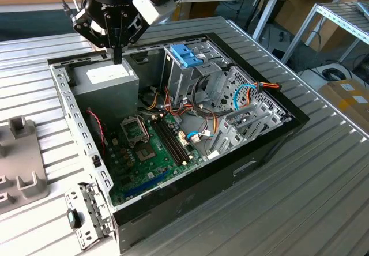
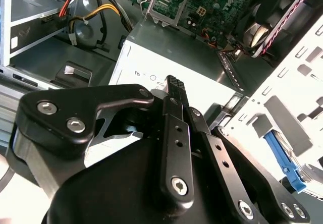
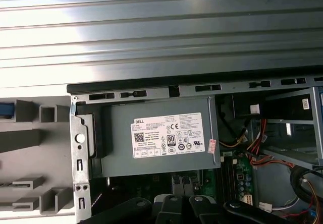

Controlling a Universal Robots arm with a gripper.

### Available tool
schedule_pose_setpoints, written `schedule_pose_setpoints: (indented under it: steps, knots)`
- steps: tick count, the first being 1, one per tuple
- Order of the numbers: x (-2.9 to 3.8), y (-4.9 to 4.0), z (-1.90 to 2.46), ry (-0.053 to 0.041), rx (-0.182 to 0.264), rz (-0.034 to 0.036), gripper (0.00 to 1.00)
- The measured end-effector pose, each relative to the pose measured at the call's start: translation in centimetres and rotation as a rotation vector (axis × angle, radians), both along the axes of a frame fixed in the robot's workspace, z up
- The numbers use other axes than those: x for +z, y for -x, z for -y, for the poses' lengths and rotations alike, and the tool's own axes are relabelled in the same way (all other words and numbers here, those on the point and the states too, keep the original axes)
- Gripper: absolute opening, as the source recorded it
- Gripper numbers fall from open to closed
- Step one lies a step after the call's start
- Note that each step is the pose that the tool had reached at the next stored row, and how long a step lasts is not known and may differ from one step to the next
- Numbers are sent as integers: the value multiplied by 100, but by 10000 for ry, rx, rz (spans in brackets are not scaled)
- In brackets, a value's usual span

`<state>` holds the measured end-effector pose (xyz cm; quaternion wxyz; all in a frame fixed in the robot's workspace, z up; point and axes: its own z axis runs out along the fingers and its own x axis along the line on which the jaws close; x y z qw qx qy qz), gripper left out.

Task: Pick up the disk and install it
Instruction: 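Reach for the disk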

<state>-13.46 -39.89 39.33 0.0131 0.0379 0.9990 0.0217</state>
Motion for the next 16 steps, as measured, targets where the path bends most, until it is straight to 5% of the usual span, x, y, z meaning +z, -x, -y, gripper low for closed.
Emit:
schedule_pose_setpoints:
  steps: [16]
  knots:
    - [0,40,0,0,0,0,10]
